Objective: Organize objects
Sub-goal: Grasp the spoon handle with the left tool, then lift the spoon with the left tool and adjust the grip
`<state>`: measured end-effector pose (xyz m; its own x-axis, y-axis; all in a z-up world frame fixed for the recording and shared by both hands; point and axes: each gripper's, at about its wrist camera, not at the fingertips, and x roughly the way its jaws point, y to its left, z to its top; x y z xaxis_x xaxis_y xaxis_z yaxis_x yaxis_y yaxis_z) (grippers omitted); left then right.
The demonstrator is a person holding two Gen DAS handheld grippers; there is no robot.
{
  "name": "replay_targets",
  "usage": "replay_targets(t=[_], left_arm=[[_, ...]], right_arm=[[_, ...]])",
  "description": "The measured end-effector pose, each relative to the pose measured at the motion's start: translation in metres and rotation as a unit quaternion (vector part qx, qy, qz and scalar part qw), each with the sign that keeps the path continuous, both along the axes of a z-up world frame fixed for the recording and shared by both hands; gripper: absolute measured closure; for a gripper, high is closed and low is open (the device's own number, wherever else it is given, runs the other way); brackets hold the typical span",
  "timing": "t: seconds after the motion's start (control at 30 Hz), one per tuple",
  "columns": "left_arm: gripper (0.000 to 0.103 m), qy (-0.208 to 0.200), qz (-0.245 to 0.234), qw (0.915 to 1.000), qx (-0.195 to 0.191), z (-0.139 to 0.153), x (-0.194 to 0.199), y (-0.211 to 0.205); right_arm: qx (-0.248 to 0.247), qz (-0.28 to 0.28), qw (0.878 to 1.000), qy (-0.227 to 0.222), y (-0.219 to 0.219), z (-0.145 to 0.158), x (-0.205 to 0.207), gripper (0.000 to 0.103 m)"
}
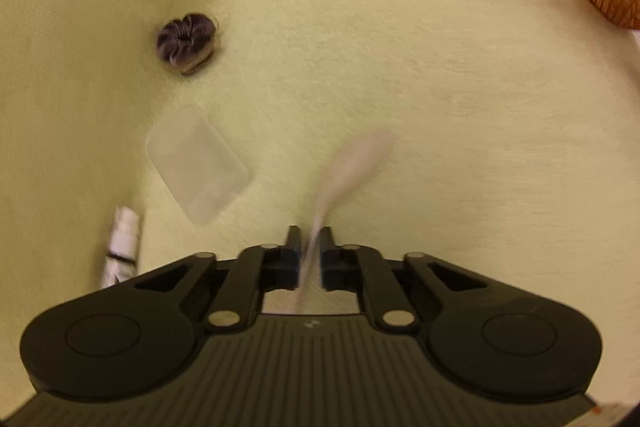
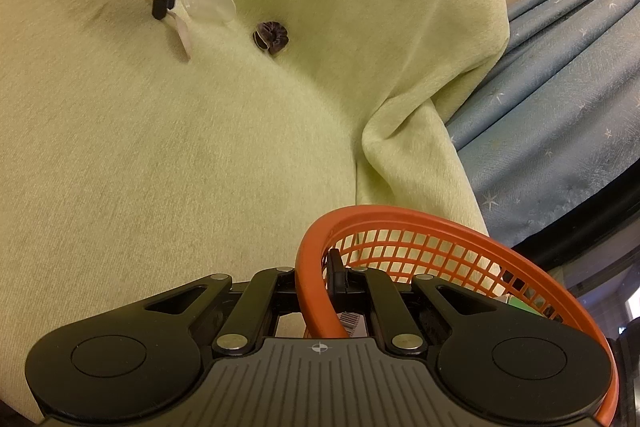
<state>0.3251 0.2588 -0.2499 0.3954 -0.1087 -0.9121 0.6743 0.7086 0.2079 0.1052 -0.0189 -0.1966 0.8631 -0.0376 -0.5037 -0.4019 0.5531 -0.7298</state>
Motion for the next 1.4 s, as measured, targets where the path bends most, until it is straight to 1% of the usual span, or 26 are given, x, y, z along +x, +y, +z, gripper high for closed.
replay_targets(t=[0.07,0.23,0.43,0.63,0.7,0.73,0.77,0.83,0.93,1.17,1.4], left_arm=[[0.102,0.011,0.014,0.9998,-0.01,0.001,-0.004,0.002],[0.102,0.029,0.029,0.9988,-0.029,0.006,-0.017,0.002],[0.102,0.051,0.051,0.9956,-0.06,0.01,-0.029,0.005],[0.102,0.06,0.059,0.9938,-0.072,0.01,-0.038,0.006],[0.102,0.057,0.067,0.9935,-0.073,0.01,-0.038,0.008],[0.1,0.055,0.073,0.9932,-0.073,0.009,-0.037,0.01],[0.095,0.05,0.078,0.9933,-0.069,0.009,-0.036,0.012],[0.092,0.039,0.086,0.9936,-0.062,0.009,-0.036,0.016],[0.09,0.026,0.092,0.9942,-0.048,0.009,-0.036,0.022],[0.088,0.008,0.085,0.996,-0.026,0.009,-0.041,0.019],[0.088,0.001,0.08,0.9966,-0.02,0.007,-0.041,0.018]], right_arm=[[0.001,-0.001,1.0,0.0,0.0,0.0,0.0,0.101],[0.0,0.0,1.0,0.0,0.0,0.0,0.0,0.101],[-0.001,0.001,1.0,0.0,0.0,-0.001,0.0,0.101],[-0.002,0.001,1.0,-0.001,0.001,-0.002,-0.001,0.101],[-0.002,0.001,1.0,-0.001,0.001,-0.002,-0.001,0.101],[-0.002,0.002,1.0,-0.002,0.001,-0.002,-0.001,0.101],[-0.002,0.002,1.0,-0.001,0.001,-0.002,-0.001,0.101],[-0.001,0.001,1.0,-0.002,0.001,-0.002,-0.001,0.101],[-0.001,0.001,1.0,-0.002,0.001,-0.003,-0.001,0.101],[-0.001,0.001,1.0,-0.002,0.002,-0.002,-0.001,0.101],[-0.002,0.001,1.0,-0.002,0.002,-0.003,-0.001,0.101]])
